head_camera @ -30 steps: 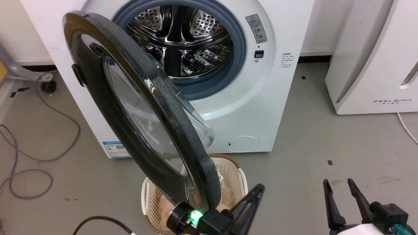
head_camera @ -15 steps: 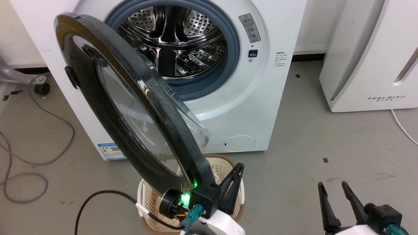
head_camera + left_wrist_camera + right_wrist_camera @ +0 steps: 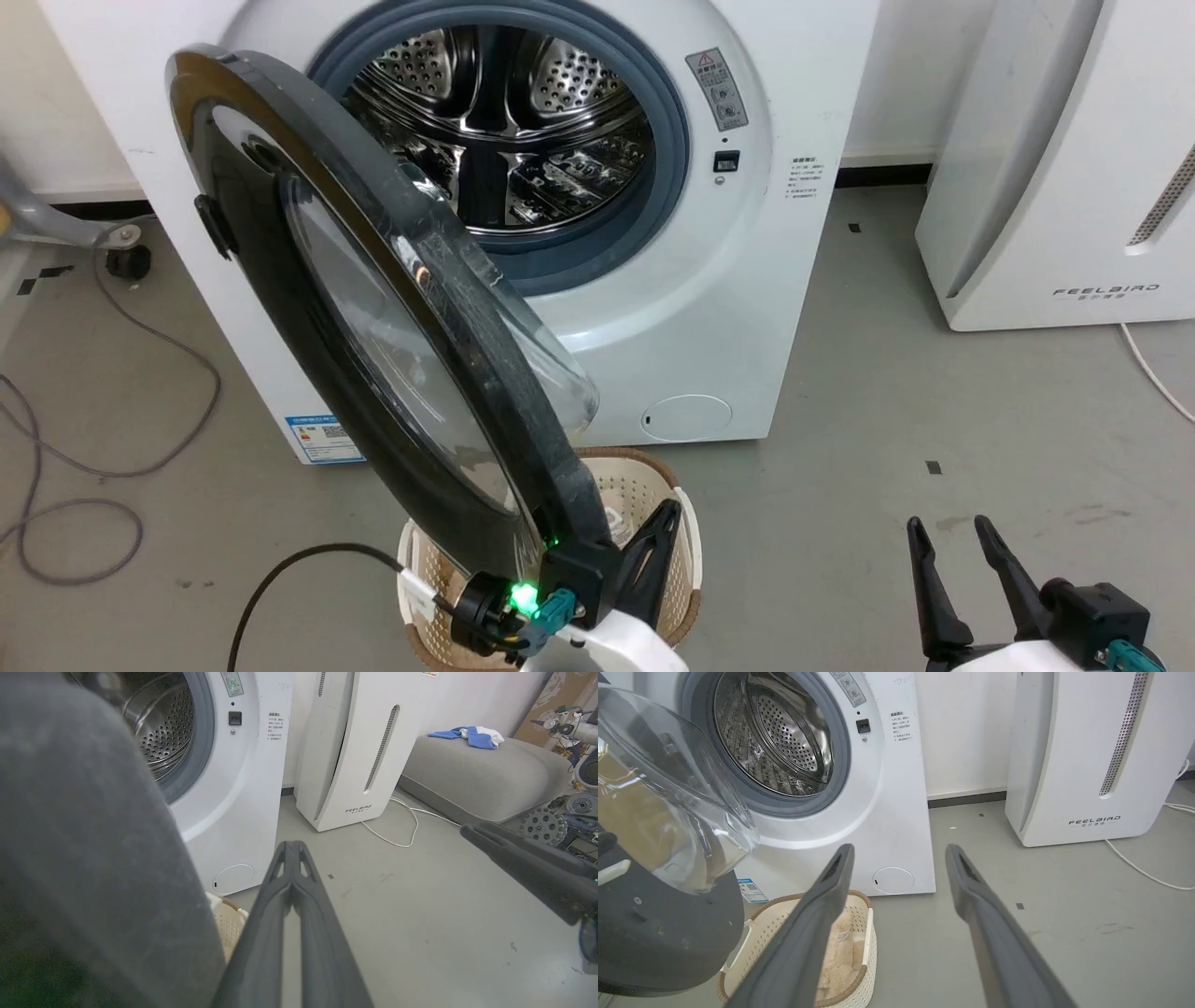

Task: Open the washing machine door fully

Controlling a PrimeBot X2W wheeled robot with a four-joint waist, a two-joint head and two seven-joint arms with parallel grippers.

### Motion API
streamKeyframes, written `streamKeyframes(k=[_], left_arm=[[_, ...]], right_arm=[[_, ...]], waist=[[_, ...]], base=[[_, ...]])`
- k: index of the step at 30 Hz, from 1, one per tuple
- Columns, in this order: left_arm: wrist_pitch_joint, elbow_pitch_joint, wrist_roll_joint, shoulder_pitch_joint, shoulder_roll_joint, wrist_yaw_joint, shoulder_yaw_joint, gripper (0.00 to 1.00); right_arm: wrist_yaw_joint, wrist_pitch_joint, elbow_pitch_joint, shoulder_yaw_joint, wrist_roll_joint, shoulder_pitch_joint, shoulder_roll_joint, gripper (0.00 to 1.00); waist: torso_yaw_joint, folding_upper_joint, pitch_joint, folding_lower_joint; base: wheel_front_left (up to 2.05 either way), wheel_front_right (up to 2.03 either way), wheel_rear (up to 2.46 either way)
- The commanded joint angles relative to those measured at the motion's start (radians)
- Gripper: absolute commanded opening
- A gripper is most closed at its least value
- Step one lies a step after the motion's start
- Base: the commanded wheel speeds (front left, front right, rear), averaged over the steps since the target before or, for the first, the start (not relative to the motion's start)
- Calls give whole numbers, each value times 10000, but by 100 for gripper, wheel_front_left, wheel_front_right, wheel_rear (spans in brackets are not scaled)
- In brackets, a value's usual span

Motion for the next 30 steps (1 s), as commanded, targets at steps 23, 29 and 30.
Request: streamKeyframes(k=[23,29,30], left_arm=[[1403,-4497,216,3102,2344,1962,435,0],[1470,-5140,304,3515,2723,2464,802,0],[1442,-5241,308,3578,2762,2561,893,0]], right_arm=[[6,-95,476,89,208,265,43,100],[6,-101,494,46,211,258,43,100],[6,-90,496,37,209,255,43,100]], waist=[[1463,0,-288,0],[2334,0,-243,0],[2471,0,-226,0]], base=[[0,0,0],[0,0,0],[0,0,0]])
